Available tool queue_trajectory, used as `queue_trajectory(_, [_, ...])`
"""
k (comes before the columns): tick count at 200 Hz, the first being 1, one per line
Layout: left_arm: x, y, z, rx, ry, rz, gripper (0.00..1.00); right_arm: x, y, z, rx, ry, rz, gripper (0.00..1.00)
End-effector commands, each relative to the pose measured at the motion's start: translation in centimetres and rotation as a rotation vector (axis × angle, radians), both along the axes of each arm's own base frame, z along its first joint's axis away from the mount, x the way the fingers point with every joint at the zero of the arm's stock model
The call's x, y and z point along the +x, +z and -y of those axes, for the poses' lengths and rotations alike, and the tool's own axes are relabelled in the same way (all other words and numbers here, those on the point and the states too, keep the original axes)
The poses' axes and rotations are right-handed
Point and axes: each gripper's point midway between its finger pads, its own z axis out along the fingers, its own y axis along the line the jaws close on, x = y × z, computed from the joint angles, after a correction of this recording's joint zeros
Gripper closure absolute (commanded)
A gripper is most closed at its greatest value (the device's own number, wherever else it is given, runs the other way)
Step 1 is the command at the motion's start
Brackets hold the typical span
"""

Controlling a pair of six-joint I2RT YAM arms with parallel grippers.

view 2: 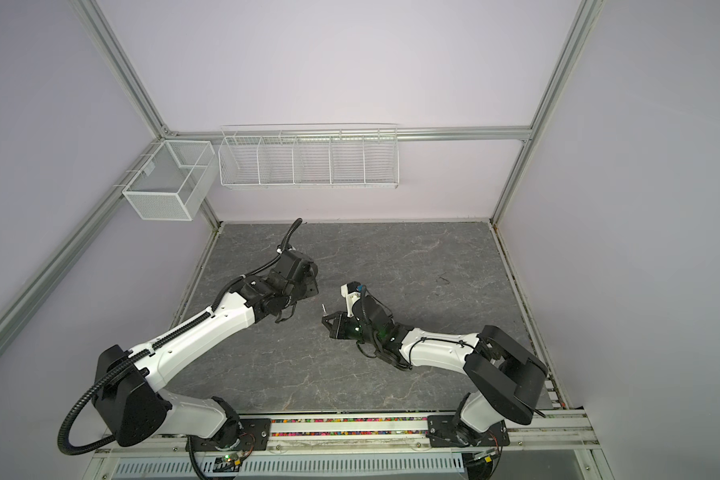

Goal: Unlock with the key
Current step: 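Lift the padlock with the left gripper toward the key in the right gripper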

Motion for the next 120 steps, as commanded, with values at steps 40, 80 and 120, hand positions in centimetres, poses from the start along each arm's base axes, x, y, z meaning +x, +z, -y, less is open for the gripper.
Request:
queue_trajectory(40, [-1.0, 0.3, 0.5, 0.031, -0.011, -0.014, 1.0, 1.3, 2.0, -2.8, 0.124, -0.054, -0.021, 0.94])
queue_trajectory(80, [-1.3, 0.4, 0.6, 0.061, -0.016, -0.007, 1.0, 1.6, 1.6, -3.2, 0.115, -0.059, -0.034, 0.94])
queue_trajectory(120, [-1.4, 0.3, 0.6, 0.063, -0.016, -0.003, 1.0, 1.7, 1.8, -4.0, 0.136, -0.044, -0.048, 0.94])
